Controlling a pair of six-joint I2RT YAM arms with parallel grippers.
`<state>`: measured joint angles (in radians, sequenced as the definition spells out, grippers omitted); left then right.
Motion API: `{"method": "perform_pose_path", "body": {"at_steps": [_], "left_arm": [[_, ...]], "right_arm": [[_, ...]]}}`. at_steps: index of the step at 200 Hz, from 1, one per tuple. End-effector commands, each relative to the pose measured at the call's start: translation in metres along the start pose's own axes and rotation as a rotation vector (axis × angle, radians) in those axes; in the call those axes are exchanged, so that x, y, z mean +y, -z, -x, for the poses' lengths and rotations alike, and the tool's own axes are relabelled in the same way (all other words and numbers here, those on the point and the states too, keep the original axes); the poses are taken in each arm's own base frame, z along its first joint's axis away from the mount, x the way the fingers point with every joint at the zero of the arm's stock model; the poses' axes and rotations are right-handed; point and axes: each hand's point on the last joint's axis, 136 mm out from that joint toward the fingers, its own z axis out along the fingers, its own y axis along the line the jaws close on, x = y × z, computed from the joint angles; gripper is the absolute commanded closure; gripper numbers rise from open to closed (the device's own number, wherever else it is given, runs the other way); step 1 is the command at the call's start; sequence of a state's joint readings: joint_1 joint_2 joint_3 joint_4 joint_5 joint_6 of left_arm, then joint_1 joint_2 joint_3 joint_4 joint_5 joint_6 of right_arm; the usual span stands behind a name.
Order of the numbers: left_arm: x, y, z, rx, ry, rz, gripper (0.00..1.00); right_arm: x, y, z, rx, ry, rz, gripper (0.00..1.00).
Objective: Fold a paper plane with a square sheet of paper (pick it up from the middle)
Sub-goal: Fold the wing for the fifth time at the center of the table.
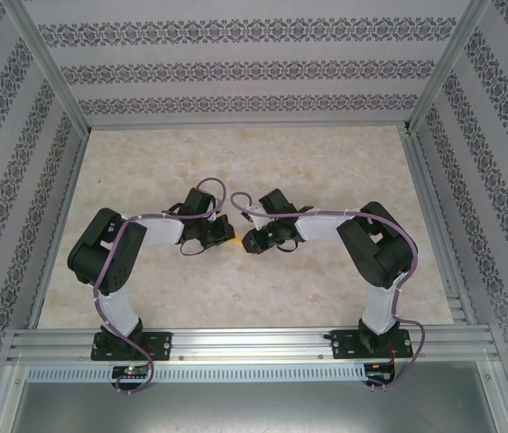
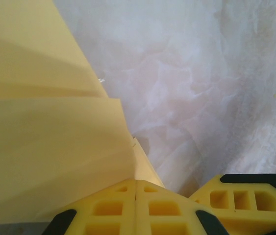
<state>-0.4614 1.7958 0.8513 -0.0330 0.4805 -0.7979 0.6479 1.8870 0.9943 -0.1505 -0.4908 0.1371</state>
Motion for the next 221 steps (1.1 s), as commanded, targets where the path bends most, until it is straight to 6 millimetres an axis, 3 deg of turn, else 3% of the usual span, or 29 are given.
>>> {"method": "perform_pose_path", "body": {"at_steps": [1,43,86,152,221], "left_arm": [[0.006,-0.001,-0.001,0.007,0.001,0.05,0.97],[-0.028,0.017,0.005,-0.039,-0.089,-0.088,0.91],[-0.041,0.017,-0.008,-0.02,-0.137,-0.183,0.86],[-0.041,0.0,-0.015,0.017,-0.151,-0.188,0.87],[-0.02,-0.015,-0.015,0.028,-0.128,-0.108,0.92]], "right_arm": [[-0.008,0.001,-0.001,0.008,0.007,-0.05,0.9],[-0.007,0.003,0.0,-0.006,-0.094,0.026,0.97],[-0.01,0.002,-0.002,0.01,-0.177,0.072,0.97],[-0.012,0.0,-0.006,0.043,-0.216,0.081,0.96],[-0.013,-0.004,-0.009,0.065,-0.24,0.088,0.95]]}}
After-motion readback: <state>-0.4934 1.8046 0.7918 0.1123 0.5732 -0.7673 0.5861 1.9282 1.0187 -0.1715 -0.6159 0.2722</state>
